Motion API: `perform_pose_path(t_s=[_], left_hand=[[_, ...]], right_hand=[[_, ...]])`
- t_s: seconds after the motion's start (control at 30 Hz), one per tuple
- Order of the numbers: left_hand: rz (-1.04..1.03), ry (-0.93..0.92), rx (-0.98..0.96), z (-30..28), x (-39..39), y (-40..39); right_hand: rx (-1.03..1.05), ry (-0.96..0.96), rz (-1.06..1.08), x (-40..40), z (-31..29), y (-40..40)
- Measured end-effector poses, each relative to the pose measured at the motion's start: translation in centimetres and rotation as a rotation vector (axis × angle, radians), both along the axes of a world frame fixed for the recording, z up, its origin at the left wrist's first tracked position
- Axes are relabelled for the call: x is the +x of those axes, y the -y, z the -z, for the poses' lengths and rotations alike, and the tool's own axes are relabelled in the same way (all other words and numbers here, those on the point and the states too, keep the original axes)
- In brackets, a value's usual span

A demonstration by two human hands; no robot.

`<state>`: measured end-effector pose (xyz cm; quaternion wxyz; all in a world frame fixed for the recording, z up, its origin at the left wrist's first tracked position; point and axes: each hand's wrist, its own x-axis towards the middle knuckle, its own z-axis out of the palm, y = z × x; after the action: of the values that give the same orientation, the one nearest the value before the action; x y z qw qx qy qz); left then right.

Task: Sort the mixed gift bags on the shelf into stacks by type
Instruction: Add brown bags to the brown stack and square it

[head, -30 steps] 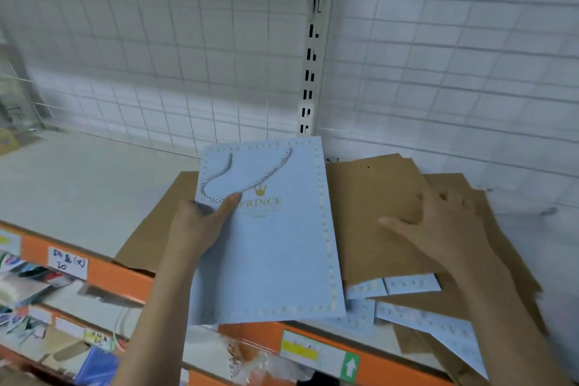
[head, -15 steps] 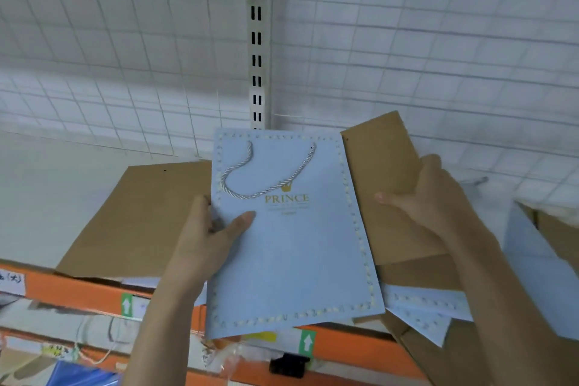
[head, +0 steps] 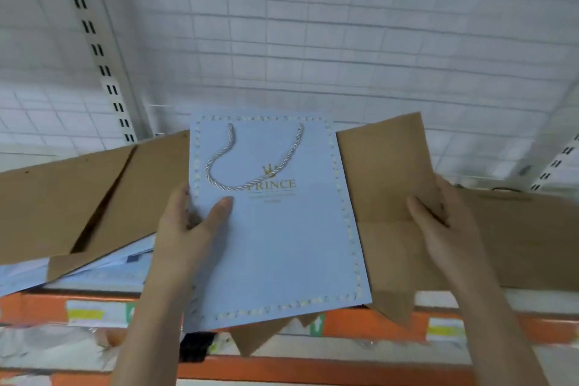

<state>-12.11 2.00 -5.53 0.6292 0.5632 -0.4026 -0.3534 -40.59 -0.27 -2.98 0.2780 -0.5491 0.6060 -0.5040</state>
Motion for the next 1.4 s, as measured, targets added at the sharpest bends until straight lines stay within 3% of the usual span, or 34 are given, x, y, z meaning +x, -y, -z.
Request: perform_pose_path(t_s=[0.3, 0.6, 0.97, 1.2, 1.4], left_hand=[[0.139, -0.004, 0.041, 1.3, -15.5, 0.2], [0.198, 0.089, 0.019, -0.6, -18.1, 2.5], [0.152, 0.071, 0.033, -0.1, -23.5, 5.3], [0.108, 0.103, 0.057, 0.3, -31.2, 6.3], [0.092, 0.106, 0.109, 1.4, -39.1, 6.1]], right_hand=[[0.125, 0.104, 0.1, -14.9, 3.3, -3.3], [0.148, 0.107, 0.076, -18.7, 4.1, -1.2], [0.113, 0.123, 0.093, -24.7, 2.5, 0.4], [0.16, -0.014, 0.118, -34.0, 2.1, 3.2], [0.219, -0.334, 0.148, -40.9, 4.1, 4.8]])
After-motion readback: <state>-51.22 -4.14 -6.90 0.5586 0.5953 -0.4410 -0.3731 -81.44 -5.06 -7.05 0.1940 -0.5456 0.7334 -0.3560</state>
